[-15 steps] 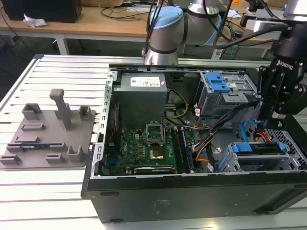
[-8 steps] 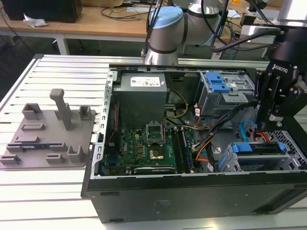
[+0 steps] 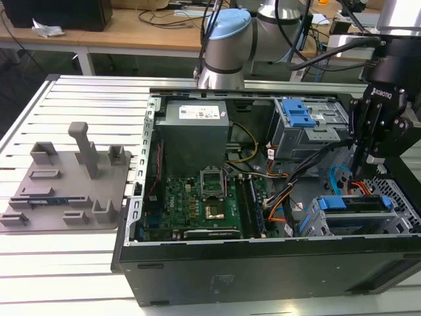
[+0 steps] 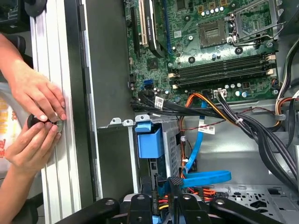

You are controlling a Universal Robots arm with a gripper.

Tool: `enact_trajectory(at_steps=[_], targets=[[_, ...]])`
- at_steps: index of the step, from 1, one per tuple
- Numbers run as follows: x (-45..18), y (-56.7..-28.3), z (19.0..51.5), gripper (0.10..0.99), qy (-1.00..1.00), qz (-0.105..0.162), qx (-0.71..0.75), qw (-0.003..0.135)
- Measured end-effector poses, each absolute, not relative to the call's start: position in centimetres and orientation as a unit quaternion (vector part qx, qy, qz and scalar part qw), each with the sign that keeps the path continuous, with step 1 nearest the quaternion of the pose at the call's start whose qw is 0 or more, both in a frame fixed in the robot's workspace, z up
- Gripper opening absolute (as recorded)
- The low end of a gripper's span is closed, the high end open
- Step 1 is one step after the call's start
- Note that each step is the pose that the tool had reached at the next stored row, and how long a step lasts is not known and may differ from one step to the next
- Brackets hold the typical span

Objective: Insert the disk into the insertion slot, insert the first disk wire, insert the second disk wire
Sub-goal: 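Insert the second disk wire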

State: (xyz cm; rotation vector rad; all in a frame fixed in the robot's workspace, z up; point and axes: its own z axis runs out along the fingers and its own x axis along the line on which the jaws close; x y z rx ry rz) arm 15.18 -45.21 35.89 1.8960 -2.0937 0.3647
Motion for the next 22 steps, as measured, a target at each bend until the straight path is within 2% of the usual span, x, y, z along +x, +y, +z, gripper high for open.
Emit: enact_trajectory(at_steps=[5,6,8,12,18,22], targets=[[15.2,-45.2,35.6,0.278,-0.734,0.126,0.651,0.148],[15.2,-45.2,35.6,0.196,-0.734,0.126,0.651,0.148],[15.2,-45.2,35.5,0.161,-0.734,0.126,0.651,0.148],[15.2,-45.1,35.5,0.161,-0.734,0.126,0.651,0.148],[14.8,-45.8,35.5,0.161,-0.741,0.121,0.652,0.112],[14.8,-46.7,35.5,0.161,-0.743,0.105,0.654,0.095]])
